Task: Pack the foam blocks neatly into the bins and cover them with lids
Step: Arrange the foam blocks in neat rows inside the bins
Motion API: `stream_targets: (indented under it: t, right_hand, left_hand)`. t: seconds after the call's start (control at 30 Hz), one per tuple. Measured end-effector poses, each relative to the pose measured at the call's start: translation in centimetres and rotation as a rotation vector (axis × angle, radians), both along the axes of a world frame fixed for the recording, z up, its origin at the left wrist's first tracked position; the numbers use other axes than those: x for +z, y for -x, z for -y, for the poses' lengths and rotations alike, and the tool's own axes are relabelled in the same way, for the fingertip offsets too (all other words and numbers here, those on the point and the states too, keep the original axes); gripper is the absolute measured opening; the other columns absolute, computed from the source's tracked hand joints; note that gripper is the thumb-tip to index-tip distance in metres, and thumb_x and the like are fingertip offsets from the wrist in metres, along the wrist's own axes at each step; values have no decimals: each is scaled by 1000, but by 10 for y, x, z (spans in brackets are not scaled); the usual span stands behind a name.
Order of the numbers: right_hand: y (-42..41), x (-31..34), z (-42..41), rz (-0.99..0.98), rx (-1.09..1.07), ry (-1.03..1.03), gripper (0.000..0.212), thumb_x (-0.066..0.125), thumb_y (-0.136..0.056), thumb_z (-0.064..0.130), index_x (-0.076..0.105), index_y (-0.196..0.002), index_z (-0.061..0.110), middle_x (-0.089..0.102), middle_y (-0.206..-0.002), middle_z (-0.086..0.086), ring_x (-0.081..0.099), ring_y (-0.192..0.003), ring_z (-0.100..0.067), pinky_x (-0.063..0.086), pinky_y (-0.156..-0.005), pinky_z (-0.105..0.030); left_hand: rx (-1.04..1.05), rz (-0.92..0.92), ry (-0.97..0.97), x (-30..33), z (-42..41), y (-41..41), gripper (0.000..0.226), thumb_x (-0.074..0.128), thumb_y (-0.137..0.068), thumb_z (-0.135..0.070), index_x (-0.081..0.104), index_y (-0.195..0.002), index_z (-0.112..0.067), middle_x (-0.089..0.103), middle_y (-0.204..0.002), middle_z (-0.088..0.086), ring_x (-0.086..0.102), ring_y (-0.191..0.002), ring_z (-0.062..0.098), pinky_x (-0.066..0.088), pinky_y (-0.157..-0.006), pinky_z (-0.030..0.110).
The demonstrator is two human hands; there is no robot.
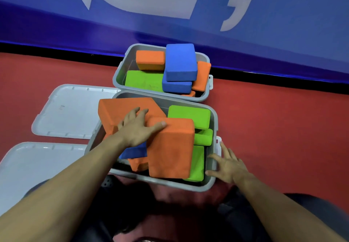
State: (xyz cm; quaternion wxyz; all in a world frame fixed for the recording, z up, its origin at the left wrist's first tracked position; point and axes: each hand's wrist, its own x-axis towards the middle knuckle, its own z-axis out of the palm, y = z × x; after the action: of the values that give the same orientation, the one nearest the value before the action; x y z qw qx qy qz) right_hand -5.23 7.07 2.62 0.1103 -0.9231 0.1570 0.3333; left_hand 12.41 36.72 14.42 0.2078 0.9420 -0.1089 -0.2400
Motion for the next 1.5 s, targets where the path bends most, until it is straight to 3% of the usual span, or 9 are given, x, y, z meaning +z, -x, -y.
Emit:
stream_targets:
  t: [0.3, 0.53, 0.73, 0.83, 0.9, 0.97, 1.07, 1.27, 1.5]
  right_hand:
    - [6, -2, 47, 7, -229, -39, 69, 63, -83, 71, 35, -145, 58, -25, -167, 1, 6, -155, -36, 16, -123, -56]
    - [-31, 70, 57, 551, -545, -314, 56, 68, -94, 41, 52, -146, 28, 21, -165, -16, 17, -155, -20, 20, -121, -32]
    - [-41, 148, 3, 679, -331, -563, 49, 67, -96, 36, 56, -143, 27, 42, -151, 9, 35, -142, -1, 21, -113, -13]
    - [-41, 149, -21, 666, -220, -580, 58, 71, -89, 43, 55, -142, 26, 42, -152, 10, 35, -140, 2, 18, -112, -5]
    - [-49, 145, -29, 603, -157, -544, 69, 68, -83, 60, 51, -145, 35, 39, -157, 9, 31, -145, -1, 20, -121, -22]
    - [-61, 143, -36, 578, -80, -463, 72, 67, -83, 66, 47, -147, 40, 36, -159, 12, 29, -148, -7, 22, -124, -33]
    - [-74, 142, -47, 584, 20, -382, 77, 59, -81, 76, 45, -148, 41, 37, -159, 13, 28, -149, -12, 23, -124, -39]
    - [-81, 139, -60, 544, 93, -298, 70, 57, -87, 70, 44, -149, 39, 39, -159, 12, 25, -151, -18, 19, -124, -39]
    - [-89, 137, -82, 585, 8, -365, 62, 63, -88, 64, 54, -140, 33, 55, -143, 13, 46, -134, -11, 37, -114, -36]
  left_hand:
    - [-87, -11, -71, -11, 13, 3, 117, 37, -64, -98, 23, -158, -31, 9, -167, -1, 9, -154, 23, 9, -122, 55]
    - [-6, -47, -142, -14, -4, 2, 105, 48, -78, -85, 18, -159, -26, 7, -167, 6, 8, -154, 29, 14, -120, 57]
    - [478, -39, -74, -6, -28, -3, 110, 69, -79, -67, 12, -158, -16, 10, -163, 19, 14, -150, 41, 22, -118, 55]
    - [802, -313, 180, -5, -39, -7, 98, 75, -81, -56, 24, -147, -5, 54, -120, 29, 59, -105, 43, 41, -105, 60]
    - [797, -474, 263, -1, -43, 1, 52, 67, -90, -50, 53, -110, -5, 51, -64, 14, 51, -58, 27, 47, -99, 55]
    - [786, -576, 304, 3, -43, 4, 40, 61, -95, -46, 52, -79, -10, 44, -51, 7, 41, -54, 23, 46, -93, 46]
    - [843, -559, 430, 10, -38, 0, 35, 69, -89, -45, 55, -92, -13, 49, -71, 5, 45, -67, 19, 48, -87, 46]
    - [770, -428, 776, 8, -19, -21, 107, 86, -70, -44, 18, -152, -37, 54, -133, 10, 67, -105, 35, 61, -66, 53]
    - [508, -451, 924, 17, 1, -25, 62, 64, -93, -49, 43, -149, -33, 64, -134, -9, 69, -111, 18, 58, -92, 44]
